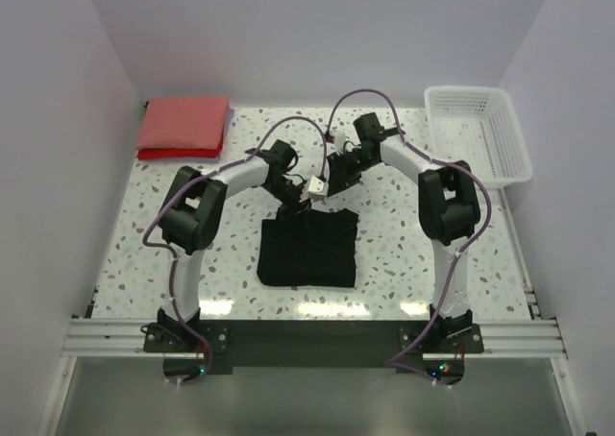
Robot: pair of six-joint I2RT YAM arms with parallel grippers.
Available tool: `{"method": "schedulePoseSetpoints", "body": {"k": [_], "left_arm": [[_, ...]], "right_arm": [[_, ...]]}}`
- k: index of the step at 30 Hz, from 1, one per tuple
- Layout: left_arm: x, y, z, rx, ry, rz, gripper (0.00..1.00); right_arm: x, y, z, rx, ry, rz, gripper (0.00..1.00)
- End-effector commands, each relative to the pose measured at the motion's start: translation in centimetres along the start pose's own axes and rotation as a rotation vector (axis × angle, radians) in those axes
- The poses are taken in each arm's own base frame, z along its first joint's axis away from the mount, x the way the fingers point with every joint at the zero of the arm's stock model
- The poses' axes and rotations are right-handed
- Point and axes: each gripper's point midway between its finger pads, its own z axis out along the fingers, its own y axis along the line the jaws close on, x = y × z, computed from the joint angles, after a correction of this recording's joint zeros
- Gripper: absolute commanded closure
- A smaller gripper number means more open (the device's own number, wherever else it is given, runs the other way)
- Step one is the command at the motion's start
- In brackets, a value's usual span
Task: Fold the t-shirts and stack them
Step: Fold the tshirt
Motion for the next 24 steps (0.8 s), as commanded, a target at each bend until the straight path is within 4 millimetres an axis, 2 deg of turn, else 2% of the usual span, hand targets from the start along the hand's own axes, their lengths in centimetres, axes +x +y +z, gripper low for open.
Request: {"method": "schedulePoseSetpoints", "body": {"k": [1,5,6,8,13,18,24], "left_arm": [[-0.5,0.4,0.3,0.003,-0.008,0.01,0.52],[-0.6,-0.3,0.3,0.028,-0.008,0.034,0.67],[-0.8,-0.4,0.3,0.03,-0.016,0.041,0.75],[-1.6,-0.4,-0.1,0.017,-0.033,0.062,0.84],[-2.9,-0.3,-1.2,-0.041,-0.044,0.125,0.88],[-4.3,-0.3,-2.2,-0.088,-0.041,0.196,1.0],[-5.0,-1.0,-2.2,-0.11,-0.006,0.295,1.0]], "right_arm": [[-0.8,0.7,0.0,-0.029,-0.032,-0.011,0.78],[-0.8,0.6,0.2,-0.034,-0.028,-0.007,0.78],[-0.8,0.6,0.2,-0.036,-0.026,-0.003,0.78],[-0.9,0.6,0.3,-0.047,-0.027,-0.004,0.78],[-1.1,1.2,0.7,-0.078,-0.021,0.001,0.78],[-0.8,2.1,1.7,-0.129,-0.004,0.005,0.79],[-0.6,3.8,3.5,-0.215,0.029,-0.002,0.8]]}}
